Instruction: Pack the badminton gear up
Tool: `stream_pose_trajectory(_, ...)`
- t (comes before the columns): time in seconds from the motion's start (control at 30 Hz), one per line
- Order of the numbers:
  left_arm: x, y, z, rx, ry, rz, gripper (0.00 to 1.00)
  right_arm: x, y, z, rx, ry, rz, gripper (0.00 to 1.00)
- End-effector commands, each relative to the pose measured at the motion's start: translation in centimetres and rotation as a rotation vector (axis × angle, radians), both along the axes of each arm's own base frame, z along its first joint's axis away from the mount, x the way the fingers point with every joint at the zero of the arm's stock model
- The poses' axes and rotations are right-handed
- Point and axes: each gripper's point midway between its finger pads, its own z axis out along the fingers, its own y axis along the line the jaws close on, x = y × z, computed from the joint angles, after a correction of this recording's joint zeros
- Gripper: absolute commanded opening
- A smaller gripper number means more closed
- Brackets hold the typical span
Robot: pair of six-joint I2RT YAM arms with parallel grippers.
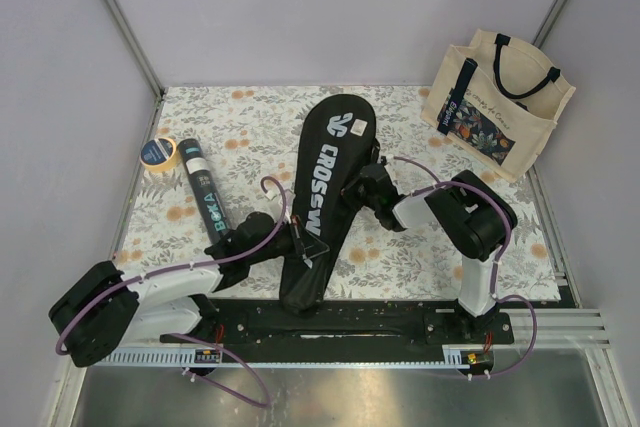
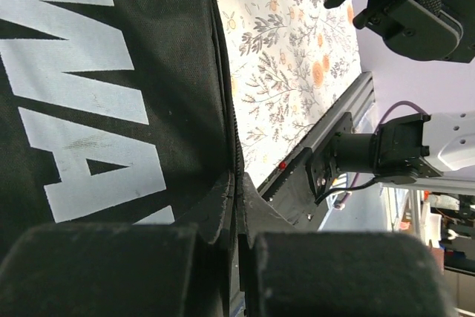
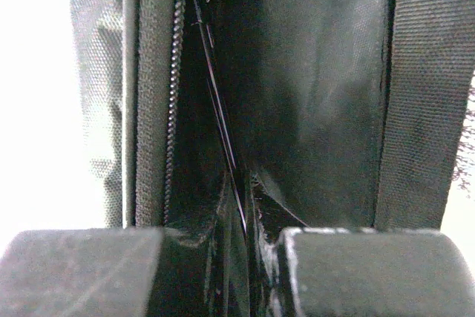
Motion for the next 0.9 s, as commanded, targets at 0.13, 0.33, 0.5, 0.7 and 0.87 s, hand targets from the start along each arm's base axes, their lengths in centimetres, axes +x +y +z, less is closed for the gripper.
stream_pose_trajectory(0.13, -1.3, 0.9, -0.2, 0.064, -0.039, -0.042, 0.0, 3.8, -0.6, 5.9, 0.14, -0.114, -0.165, 0.0)
stream_pose_trajectory(0.33, -1.9, 0.8, 0.7, 0.018, -0.022, -0.044, 0.0, 4.8, -0.4, 5.8, 0.176, -0.104, -0.203, 0.0)
stream_pose_trajectory(0.5, -1.6, 2.4, -0.7, 0.123, -0.016, 0.007, 0.0, 5.2, 0.3, 5.6, 0.202, -0.092, -0.199, 0.0)
stream_pose_trajectory(0.7, -0.7, 5.7, -1.1, 0.336, -0.058, 0.073, 0.34, 4.4, 0.4, 4.8, 0.14, -0.079, -0.155, 0.0)
stream_pose_trajectory(0.87, -1.2, 7.4, -1.5, 0.427, -0.069, 0.07, 0.47, 4.3, 1.0, 4.4, 0.151, -0.073, -0.13, 0.0)
